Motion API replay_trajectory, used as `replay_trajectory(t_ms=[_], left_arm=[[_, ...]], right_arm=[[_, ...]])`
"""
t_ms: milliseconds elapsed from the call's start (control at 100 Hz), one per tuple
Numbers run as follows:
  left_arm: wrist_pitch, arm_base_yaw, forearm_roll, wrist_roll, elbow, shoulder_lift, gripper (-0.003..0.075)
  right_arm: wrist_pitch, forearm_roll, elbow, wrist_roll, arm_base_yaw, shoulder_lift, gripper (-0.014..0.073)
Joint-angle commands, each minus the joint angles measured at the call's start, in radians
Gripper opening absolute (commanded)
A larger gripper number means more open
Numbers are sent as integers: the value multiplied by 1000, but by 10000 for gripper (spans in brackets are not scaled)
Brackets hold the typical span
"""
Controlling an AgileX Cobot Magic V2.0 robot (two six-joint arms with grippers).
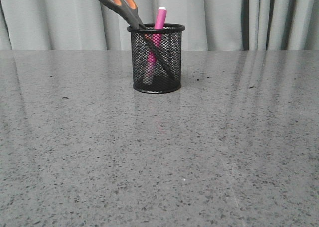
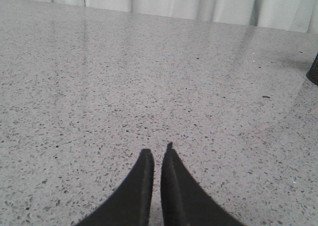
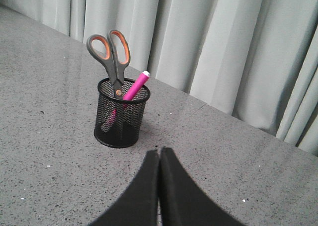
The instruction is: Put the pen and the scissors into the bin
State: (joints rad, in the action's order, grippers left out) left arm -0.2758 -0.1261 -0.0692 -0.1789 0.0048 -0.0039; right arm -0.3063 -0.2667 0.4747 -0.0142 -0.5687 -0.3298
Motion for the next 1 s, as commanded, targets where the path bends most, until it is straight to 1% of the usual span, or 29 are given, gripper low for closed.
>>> replay_trajectory(t_ms=[0, 160, 250, 340, 510, 590, 690, 750, 920, 960, 990], left_arm=[[68, 2, 6, -6, 24, -31, 8], [68, 2, 6, -6, 24, -31, 8], [68, 2, 6, -6, 24, -31, 8], [68, 2, 6, -6, 24, -31, 8], [68, 2, 6, -6, 24, -31, 8], [68, 2, 6, -6, 24, -31, 8], [68, 2, 6, -6, 24, -31, 8], [68, 2, 6, -6, 24, -31, 8], [68, 2, 6, -6, 24, -31, 8], [68, 2, 6, -6, 24, -31, 8], [68, 2, 6, -6, 24, -31, 8]], right_arm=[[68, -18, 24, -6, 4, -4, -65], [51, -18, 21, -6, 4, 4, -65], [53, -18, 6, -6, 30, 24, -65], [68, -10, -33, -6, 107, 60, -65], [133, 4, -182, -6, 321, 136, -66], [198, 57, -274, -6, 408, 167, -67], [296, 109, -373, -6, 468, 214, -67], [321, 116, -417, -6, 485, 249, -67], [323, 149, -502, -6, 494, 322, -67], [258, 163, -499, -6, 494, 339, -67], [242, 166, -499, -6, 494, 350, -67]])
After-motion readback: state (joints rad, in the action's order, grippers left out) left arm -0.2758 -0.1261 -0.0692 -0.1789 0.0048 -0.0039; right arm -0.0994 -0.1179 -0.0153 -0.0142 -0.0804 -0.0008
